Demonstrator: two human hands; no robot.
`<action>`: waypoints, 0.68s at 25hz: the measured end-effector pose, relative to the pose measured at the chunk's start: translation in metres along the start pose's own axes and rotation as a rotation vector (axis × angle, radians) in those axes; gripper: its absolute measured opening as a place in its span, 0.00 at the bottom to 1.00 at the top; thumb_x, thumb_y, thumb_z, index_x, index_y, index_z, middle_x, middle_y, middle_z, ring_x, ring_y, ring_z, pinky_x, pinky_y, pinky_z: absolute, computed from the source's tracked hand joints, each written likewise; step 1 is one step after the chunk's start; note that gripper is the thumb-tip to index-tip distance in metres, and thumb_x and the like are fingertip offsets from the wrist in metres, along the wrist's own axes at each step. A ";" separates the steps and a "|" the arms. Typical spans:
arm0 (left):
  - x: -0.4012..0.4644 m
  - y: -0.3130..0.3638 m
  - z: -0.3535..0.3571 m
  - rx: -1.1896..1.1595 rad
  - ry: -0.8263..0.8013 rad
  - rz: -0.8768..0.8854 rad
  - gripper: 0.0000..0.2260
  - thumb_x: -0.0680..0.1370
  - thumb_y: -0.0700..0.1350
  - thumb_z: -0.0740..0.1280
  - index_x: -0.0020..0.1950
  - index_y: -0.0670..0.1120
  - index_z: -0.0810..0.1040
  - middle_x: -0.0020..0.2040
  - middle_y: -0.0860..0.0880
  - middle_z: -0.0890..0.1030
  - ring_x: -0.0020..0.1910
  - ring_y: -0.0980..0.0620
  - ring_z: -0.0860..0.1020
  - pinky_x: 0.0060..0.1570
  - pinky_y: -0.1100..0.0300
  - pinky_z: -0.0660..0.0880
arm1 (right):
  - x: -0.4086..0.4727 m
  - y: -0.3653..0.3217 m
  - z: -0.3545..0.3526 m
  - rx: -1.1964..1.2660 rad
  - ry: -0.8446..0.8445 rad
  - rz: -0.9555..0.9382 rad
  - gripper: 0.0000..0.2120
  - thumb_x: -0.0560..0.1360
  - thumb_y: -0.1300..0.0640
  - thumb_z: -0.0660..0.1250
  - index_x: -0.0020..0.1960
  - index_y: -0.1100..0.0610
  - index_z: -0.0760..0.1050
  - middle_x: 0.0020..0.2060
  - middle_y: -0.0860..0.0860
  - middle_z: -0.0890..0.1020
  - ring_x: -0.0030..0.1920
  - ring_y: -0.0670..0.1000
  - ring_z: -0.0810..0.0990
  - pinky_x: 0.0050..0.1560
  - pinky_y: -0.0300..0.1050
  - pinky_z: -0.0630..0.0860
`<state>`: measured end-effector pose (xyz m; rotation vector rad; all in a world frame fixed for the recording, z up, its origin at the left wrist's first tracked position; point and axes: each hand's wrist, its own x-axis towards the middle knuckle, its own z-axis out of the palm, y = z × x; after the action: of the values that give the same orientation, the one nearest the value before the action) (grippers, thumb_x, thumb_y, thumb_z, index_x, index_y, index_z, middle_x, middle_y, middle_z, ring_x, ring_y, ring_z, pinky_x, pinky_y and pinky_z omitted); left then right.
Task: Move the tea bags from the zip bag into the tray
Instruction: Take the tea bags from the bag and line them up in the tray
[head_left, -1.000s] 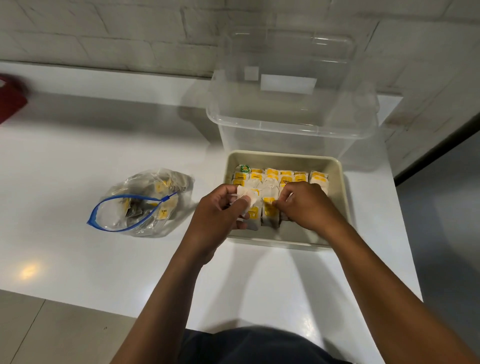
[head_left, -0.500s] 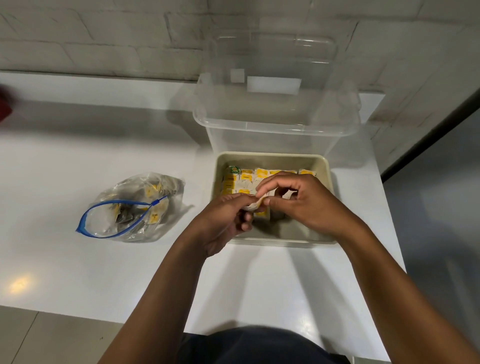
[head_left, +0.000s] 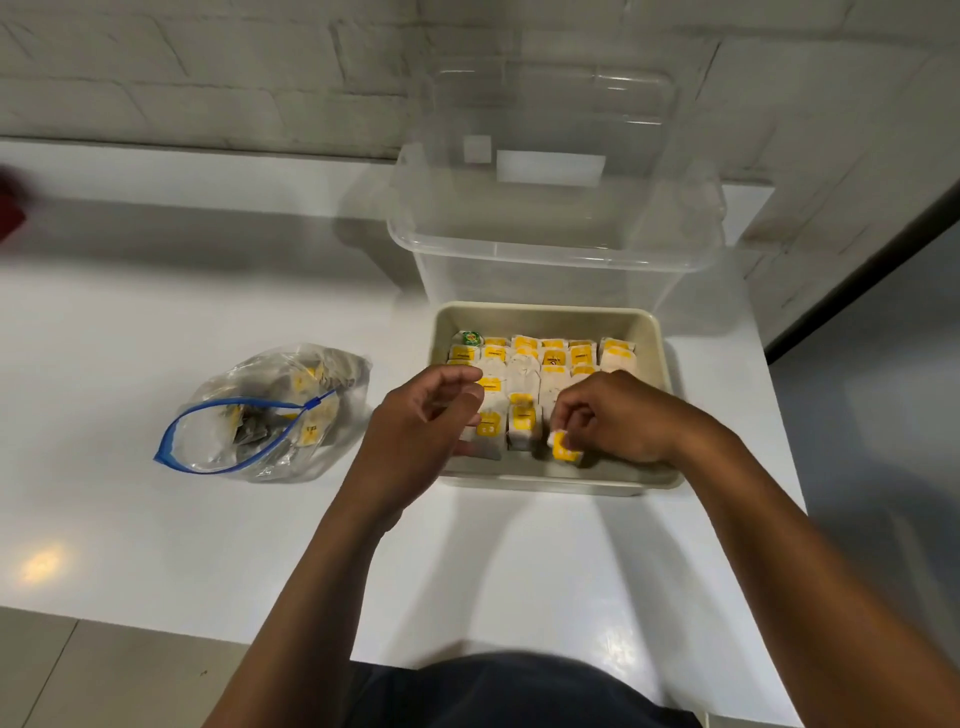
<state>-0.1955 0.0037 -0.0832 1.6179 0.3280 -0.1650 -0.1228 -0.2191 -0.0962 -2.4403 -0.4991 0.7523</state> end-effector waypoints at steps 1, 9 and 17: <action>-0.001 -0.001 -0.003 0.019 0.019 0.016 0.07 0.79 0.44 0.69 0.56 0.51 0.83 0.48 0.51 0.85 0.45 0.55 0.83 0.40 0.57 0.81 | 0.003 0.000 0.003 -0.047 -0.039 0.016 0.07 0.72 0.62 0.71 0.44 0.51 0.82 0.35 0.45 0.83 0.42 0.46 0.82 0.47 0.44 0.79; -0.003 -0.005 -0.009 0.006 0.065 0.069 0.07 0.80 0.42 0.68 0.56 0.49 0.82 0.48 0.49 0.85 0.44 0.52 0.83 0.41 0.53 0.83 | 0.027 0.011 0.019 -0.180 0.088 0.021 0.09 0.71 0.63 0.70 0.40 0.49 0.79 0.32 0.41 0.76 0.39 0.47 0.77 0.38 0.40 0.72; -0.004 -0.004 -0.008 0.028 0.061 0.083 0.07 0.80 0.42 0.68 0.56 0.49 0.82 0.48 0.51 0.85 0.45 0.51 0.83 0.39 0.55 0.82 | 0.032 0.016 0.024 -0.223 0.192 -0.006 0.04 0.73 0.55 0.72 0.42 0.47 0.78 0.38 0.43 0.77 0.42 0.47 0.78 0.36 0.39 0.69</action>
<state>-0.2014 0.0119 -0.0853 1.6641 0.3065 -0.0574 -0.1098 -0.2070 -0.1351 -2.6817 -0.5389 0.4738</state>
